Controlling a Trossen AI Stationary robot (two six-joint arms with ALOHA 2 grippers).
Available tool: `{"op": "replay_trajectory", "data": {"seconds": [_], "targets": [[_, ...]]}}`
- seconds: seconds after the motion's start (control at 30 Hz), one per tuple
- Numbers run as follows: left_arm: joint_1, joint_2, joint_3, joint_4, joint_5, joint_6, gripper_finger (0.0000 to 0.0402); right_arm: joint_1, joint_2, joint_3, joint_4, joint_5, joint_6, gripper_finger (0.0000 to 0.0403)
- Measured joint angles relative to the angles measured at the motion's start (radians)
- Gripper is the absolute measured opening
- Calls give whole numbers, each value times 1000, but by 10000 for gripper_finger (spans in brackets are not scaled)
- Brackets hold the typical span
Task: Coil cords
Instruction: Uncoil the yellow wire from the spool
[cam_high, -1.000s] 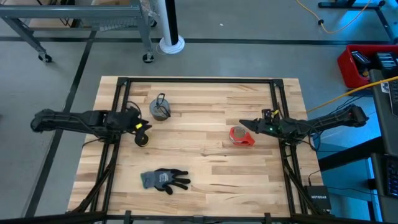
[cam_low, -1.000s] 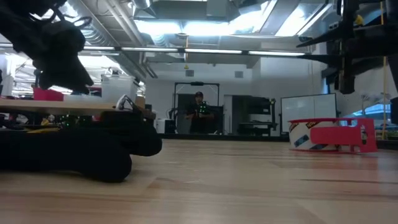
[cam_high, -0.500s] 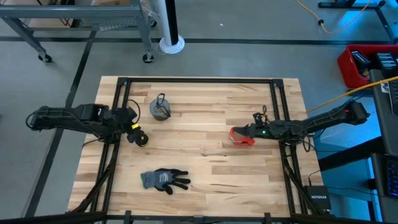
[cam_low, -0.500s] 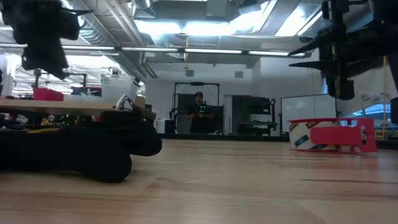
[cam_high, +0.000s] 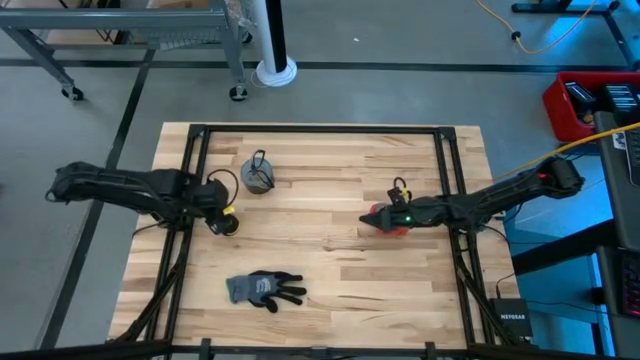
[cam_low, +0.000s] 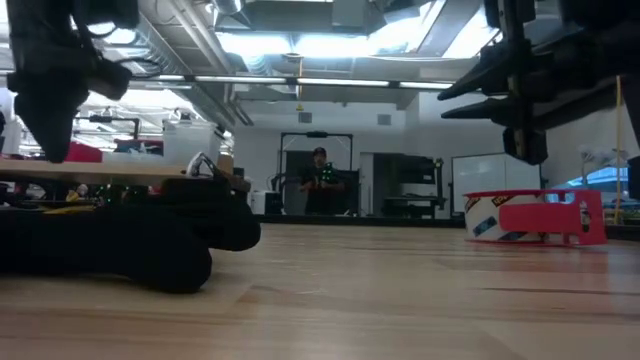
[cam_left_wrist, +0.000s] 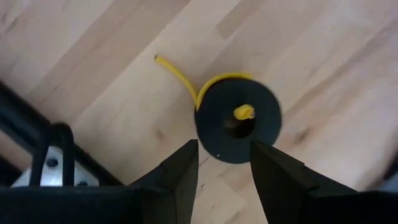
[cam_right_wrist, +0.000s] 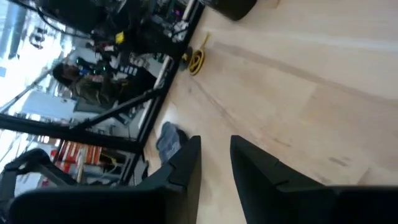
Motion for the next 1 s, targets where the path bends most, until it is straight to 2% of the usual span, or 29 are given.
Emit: {"op": "replay_trajectory", "data": {"seconds": [0.23, 0.47, 0.67, 1.0], "targets": [[0, 170, 0, 3, 8, -40, 136, 0, 37, 38, 1, -49, -27, 90], [0, 287, 0, 38, 44, -84, 136, 0, 37, 41, 12, -70, -55, 90], [0, 344, 4, 177, 129, -119, 136, 0, 37, 41, 8, -91, -59, 90], [0, 364, -3, 579, 133, -160, 136, 0, 37, 41, 6, -114, -112, 90]]}}
